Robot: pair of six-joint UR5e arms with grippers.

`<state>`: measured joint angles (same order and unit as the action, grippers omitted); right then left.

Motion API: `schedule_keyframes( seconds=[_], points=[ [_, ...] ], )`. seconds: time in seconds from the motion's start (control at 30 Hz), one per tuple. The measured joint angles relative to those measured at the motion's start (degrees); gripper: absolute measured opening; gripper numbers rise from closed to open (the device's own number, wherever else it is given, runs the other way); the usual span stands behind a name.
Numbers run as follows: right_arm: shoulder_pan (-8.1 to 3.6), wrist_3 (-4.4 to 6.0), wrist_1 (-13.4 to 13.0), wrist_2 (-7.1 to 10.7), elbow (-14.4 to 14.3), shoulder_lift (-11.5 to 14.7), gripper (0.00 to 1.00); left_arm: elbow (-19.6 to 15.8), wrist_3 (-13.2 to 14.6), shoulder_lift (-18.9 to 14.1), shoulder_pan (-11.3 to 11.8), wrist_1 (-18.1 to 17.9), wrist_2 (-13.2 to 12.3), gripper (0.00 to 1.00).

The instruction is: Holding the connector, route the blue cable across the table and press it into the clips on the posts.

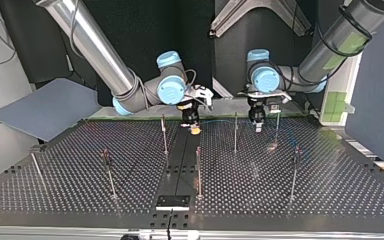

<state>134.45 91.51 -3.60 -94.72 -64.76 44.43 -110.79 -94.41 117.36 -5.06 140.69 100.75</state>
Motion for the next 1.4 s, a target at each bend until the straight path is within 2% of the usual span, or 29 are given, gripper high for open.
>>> schedule_keyframes(
  seconds=[0.13,0.33,0.5,0.7,1.0,1.23,1.4],
  points=[
    [-0.32,0.0,0.12,0.04,-0.01,0.01,0.0,-1.41,0.58,-1.38,-1.03,1.92,1.65,1.0],
    [-0.7,0.0,0.16,0.05,-0.04,0.01,0.0,-4.15,0.58,-4.54,-2.65,5.0,2.19,1.0],
    [-0.86,0.0,0.17,0.06,-0.06,0.0,0.0,-5.5,-0.72,-7.22,-4.93,5.49,3.22,1.0],
    [-0.99,0.0,0.23,0.12,-0.06,0.01,0.0,-5.71,-1.84,-9.75,-7.93,5.01,5.96,1.0],
    [-1.44,0.0,0.19,0.14,-0.06,-0.01,0.0,-5.72,-2.6,-10.14,-12.46,3.28,9.8,1.0],
    [-1.59,0.0,0.11,0.64,-0.06,-0.04,0.0,-5.64,-3.51,-9.88,-16.05,2.01,10.29,1.0],
    [-1.6,0.0,0.08,0.82,-0.06,-0.02,0.0,-4.37,-3.79,-7.96,-17.3,1.51,10.19,1.0]
  ],
)
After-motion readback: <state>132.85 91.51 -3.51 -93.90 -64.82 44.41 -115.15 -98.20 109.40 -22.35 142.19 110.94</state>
